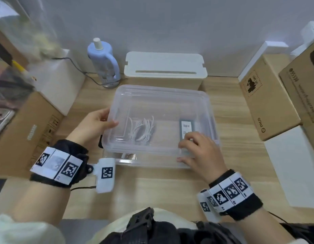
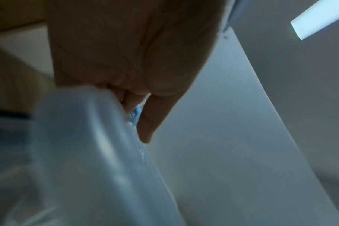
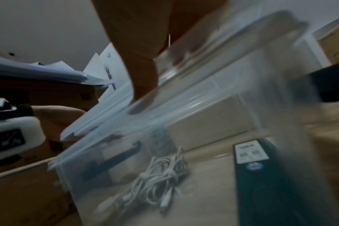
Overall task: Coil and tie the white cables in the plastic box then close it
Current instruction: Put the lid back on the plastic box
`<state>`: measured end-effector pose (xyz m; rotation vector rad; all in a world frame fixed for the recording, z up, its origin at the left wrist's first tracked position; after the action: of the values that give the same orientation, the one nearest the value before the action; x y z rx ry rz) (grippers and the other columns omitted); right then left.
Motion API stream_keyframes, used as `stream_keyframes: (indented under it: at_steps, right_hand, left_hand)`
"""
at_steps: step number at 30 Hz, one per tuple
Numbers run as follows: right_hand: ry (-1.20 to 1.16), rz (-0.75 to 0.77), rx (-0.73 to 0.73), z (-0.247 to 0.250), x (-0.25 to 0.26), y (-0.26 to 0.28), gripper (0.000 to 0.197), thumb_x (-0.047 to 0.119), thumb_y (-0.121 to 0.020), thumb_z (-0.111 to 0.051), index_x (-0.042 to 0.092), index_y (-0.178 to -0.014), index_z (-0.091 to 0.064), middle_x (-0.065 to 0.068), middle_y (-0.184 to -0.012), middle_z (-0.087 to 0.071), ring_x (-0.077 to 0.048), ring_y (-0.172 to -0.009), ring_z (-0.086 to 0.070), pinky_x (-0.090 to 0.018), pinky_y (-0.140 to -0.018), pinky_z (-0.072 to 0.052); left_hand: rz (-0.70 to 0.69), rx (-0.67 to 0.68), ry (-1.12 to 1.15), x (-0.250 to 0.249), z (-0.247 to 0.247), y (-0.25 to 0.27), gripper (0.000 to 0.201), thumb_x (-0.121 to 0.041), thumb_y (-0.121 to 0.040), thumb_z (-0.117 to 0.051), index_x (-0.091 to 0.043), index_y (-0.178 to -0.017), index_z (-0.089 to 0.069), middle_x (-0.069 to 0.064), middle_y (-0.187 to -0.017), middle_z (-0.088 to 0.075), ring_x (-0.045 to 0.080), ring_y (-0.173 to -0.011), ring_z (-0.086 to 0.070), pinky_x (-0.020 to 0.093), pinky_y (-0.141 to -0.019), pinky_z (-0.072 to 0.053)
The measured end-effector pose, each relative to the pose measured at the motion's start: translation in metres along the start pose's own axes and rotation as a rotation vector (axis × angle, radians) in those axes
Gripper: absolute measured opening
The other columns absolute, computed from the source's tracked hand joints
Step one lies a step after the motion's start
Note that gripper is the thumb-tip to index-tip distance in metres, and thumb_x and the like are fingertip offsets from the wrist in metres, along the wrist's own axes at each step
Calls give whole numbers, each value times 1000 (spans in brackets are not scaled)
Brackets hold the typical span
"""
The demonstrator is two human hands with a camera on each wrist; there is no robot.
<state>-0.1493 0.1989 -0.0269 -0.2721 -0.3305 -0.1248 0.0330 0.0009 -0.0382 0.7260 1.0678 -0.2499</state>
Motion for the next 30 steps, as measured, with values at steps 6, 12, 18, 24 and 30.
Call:
stream_keyframes:
  at_steps: [6, 12, 18, 24, 30]
  right_hand:
    - [-301, -168, 39, 15, -18, -3, 28, 45, -80, -58, 20, -90, -66, 7, -98, -55, -7, -93, -52, -20, -78, -39]
    - [-320, -855, -97, 13, -95, 3, 63, 24, -80, -66, 19, -136, -37, -10, -145, -27, -29, -133, -28, -41, -109, -24]
    - [-849, -1170, -124, -18, -107, 29, 80, 35, -80, -67, 20, -143, -20, -7, -146, -35, -27, -129, -40, -43, -108, -33]
    - [-756, -1050, -247, -12, -106, 34, 61, 29, -79, -69, 19, -133, -41, -4, -135, -49, -21, -121, -49, -42, -105, -39]
    - [-852, -947, -235, -16, -100, 26, 46, 24, -88, -56, 25, -133, -47, 6, -136, -52, -15, -121, -52, -42, -105, -40]
  left_hand:
    - [-79, -93, -224, 4, 4, -6, 54, 0, -84, -60, -19, -133, -48, -5, -91, -64, 25, -87, -60, 22, -75, -47]
    - [-60, -132, -162, 13, 8, -11, 57, 6, -79, -61, -15, -131, -51, 4, -107, -64, 20, -90, -59, 22, -74, -44]
    - [20, -114, 55, 41, 15, -8, 57, 1, -75, -66, -29, -123, -59, -1, -122, -64, 19, -117, -56, 42, -106, -38]
    - [66, -81, 32, 54, 17, -3, 47, -13, -70, -75, -37, -109, -67, -5, -116, -68, 19, -116, -57, 45, -107, -37]
    - [86, -93, 77, 40, 5, 0, 32, -6, -83, -61, -24, -108, -67, -2, -98, -72, 17, -82, -68, 34, -77, -52]
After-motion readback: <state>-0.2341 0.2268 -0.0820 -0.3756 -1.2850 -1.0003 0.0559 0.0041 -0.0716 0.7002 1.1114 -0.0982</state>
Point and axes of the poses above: each hand's wrist, its own y-axis away from the middle knuckle, its own z-axis out of the back of the hand, x = y × z, the point moved 8 cm from there along -y, towards the middle knuckle
